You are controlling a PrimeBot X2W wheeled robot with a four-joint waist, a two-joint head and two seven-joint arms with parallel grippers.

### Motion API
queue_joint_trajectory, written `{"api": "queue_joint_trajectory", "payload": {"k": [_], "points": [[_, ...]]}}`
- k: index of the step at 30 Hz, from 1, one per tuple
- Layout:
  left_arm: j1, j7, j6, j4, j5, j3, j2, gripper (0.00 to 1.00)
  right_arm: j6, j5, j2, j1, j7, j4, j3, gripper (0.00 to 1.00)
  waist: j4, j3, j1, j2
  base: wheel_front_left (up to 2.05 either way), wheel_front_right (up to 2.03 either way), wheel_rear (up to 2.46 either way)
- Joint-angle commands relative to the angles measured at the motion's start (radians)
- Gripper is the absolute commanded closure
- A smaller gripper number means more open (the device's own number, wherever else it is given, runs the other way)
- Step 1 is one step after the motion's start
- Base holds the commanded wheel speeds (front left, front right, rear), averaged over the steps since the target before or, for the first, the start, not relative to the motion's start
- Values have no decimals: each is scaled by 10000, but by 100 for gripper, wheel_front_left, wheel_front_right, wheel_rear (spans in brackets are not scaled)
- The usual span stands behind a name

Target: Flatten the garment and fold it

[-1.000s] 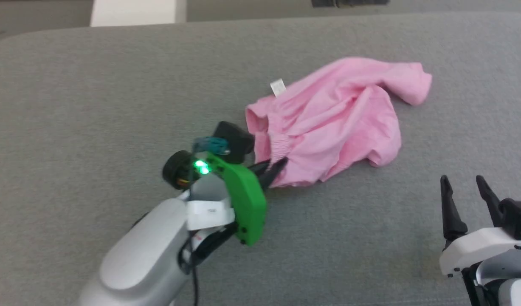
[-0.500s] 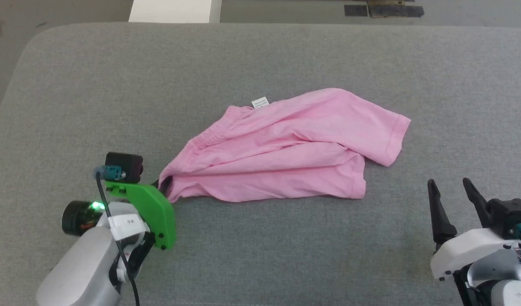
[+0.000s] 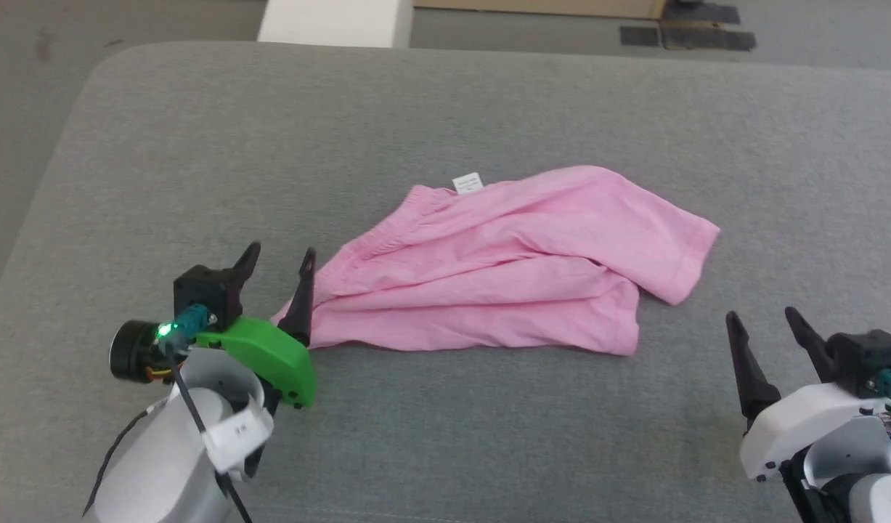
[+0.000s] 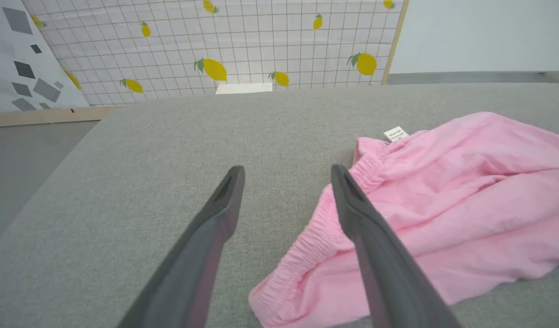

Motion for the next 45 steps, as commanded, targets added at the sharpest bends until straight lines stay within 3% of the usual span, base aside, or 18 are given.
{"api": "queue_joint_trajectory", "payload": {"k": [1,9,16,20,25,32,33,34,35,40,45], "points": [[8,-495,49,-187,349,-65,48,0,-15,225,-263,-107,339,-98,153,0,418,-235,0,0,0,0,0],[766,-1603,531,-1013,1972,-477,329,0,-15,1870,-2223,-1103,3841,-212,1034,0,1282,-73,0,0,0,0,0],[1353,-1660,651,-1314,2221,-460,-21,0,-15,3045,-3968,-2893,6850,542,1250,0,2128,545,0,0,0,0,0],[1464,-1662,512,-1326,2221,-461,-361,0,-15,3368,-4394,-3832,7611,1498,1133,0,2589,967,0,0,0,0,0],[1454,-1664,37,-942,2257,-750,-802,0,-15,3358,-5258,-4733,7942,2870,1681,0,3094,1463,0,0,0,0,0],[1283,-1665,-76,-923,2621,-585,-1143,0,-15,3896,-5561,-4983,8113,3686,2509,0,3465,1755,0,0,0,0,0],[1248,-1665,-92,-928,2666,-544,-1180,0,-15,3974,-5637,-4930,8145,3720,2681,11,3483,1779,0,0,0,0,0],[1223,-1665,-106,-933,2698,-513,-1208,0,-15,4017,-5695,-4893,8126,3758,2766,35,3493,1792,0,0,0,0,0],[1198,-1665,-128,-937,2734,-473,-1241,0,-15,4056,-5757,-4855,8050,3807,2837,100,3501,1797,0,0,0,0,0],[1187,-1665,-239,-855,2839,-299,-1285,0,-15,4008,-5862,-4893,7193,3926,2922,100,3382,1600,0,0,0,0,0],[1278,-1665,-356,-700,2872,-166,-1228,0,-15,3507,-5871,-5248,5452,3668,2574,100,3118,1138,0,0,0,0,0]]}}
